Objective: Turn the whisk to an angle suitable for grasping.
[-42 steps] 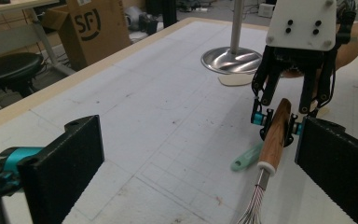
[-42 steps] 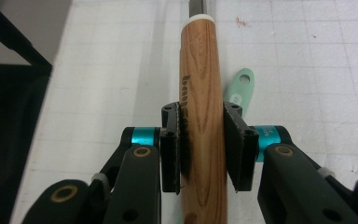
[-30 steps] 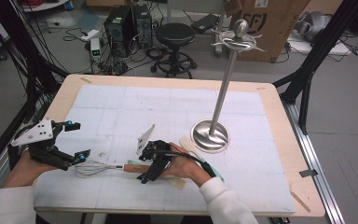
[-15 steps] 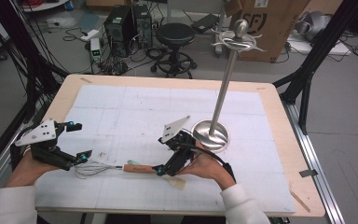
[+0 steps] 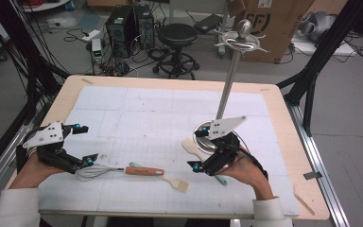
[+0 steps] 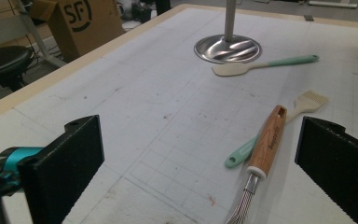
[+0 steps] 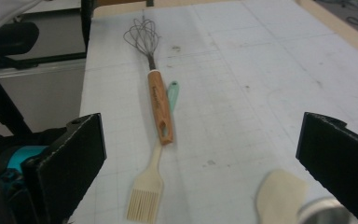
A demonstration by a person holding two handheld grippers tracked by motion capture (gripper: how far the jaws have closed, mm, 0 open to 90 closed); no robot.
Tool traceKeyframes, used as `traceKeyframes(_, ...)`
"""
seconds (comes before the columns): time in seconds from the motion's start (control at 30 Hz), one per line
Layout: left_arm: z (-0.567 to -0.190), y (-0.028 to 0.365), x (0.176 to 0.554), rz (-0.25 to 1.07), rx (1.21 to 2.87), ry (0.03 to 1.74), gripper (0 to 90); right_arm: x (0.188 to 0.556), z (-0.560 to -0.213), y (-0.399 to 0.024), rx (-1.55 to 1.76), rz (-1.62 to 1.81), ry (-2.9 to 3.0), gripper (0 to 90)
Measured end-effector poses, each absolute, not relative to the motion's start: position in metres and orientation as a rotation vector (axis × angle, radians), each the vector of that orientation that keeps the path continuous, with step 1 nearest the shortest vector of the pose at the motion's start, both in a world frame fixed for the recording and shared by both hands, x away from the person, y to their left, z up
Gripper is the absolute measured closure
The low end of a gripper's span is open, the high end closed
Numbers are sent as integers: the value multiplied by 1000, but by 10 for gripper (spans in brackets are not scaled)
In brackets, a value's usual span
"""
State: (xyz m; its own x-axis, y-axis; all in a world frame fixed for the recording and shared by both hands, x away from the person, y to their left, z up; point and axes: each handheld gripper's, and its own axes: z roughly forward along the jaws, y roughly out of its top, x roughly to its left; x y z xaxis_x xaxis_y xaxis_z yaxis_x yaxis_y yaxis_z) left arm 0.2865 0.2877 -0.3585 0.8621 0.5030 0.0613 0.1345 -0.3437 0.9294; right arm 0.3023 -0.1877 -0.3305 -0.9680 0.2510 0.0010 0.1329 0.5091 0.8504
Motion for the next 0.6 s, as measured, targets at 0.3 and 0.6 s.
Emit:
traceKeyframes(0.3, -341, 273, 287, 412, 1943, 387, 16, 296, -325, -231, 425, 1489, 2521, 3)
traceKeyframes(0.6, -327, 253, 294, 394, 1980, 320, 17, 295, -323, -255, 487, 1479, 2477, 3)
